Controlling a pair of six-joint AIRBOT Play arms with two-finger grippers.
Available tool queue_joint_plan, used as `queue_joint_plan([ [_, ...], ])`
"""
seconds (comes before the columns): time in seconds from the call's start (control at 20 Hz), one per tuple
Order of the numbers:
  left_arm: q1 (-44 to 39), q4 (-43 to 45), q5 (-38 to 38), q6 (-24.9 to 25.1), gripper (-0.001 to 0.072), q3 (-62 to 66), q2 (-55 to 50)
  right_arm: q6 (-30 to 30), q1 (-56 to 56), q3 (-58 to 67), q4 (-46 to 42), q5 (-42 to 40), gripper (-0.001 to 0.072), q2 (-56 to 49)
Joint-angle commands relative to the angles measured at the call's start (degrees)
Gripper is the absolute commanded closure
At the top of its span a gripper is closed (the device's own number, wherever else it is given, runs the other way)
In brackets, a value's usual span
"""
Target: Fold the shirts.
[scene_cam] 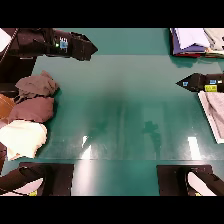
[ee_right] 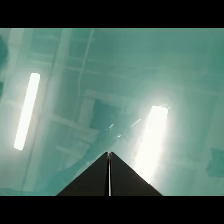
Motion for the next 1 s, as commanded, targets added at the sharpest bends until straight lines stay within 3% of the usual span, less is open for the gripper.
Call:
queue_joint_plan([
  [0.0, -0.04, 0.00, 0.02, 0.00, 0.0679, 0.00, -0.02, 0.02, 0.15, 0.00, 0.09, 0.28, 0.0696, -0.09],
  [0.55, -0.04, -0.02, 0.04, -0.09, 0.0679, 0.00, -0.02, 0.02, 0.17, -0.02, 0.09, 0.61, 0.0696, -0.09],
  [0.7, -0.02, 0.09, 2.97, 0.07, 0.0678, 0.00, -0.02, 0.00, 0.17, -0.02, 0.09, 1.01, 0.0696, -0.09],
  [0.75, 0.15, 3.69, 4.04, 0.07, 0.0611, 0.00, 0.00, 0.02, 0.17, -0.02, 0.09, 1.03, 0.0696, -0.09],
  [0.8, 0.24, 9.42, 4.33, -0.07, 0.0284, 0.00, -0.02, 0.00, 0.17, -0.02, 0.09, 1.03, 0.0695, -0.09],
  [0.85, 0.74, 17.75, 3.52, -2.64, 0.0076, -0.04, -0.04, 0.02, 0.20, -0.02, 0.11, 1.03, 0.0696, -0.09],
  [0.95, 4.33, 32.11, 2.40, -9.73, 0.0095, -1.62, -0.04, 0.00, 0.17, -0.02, 0.09, 1.49, 0.0695, -0.11],
])
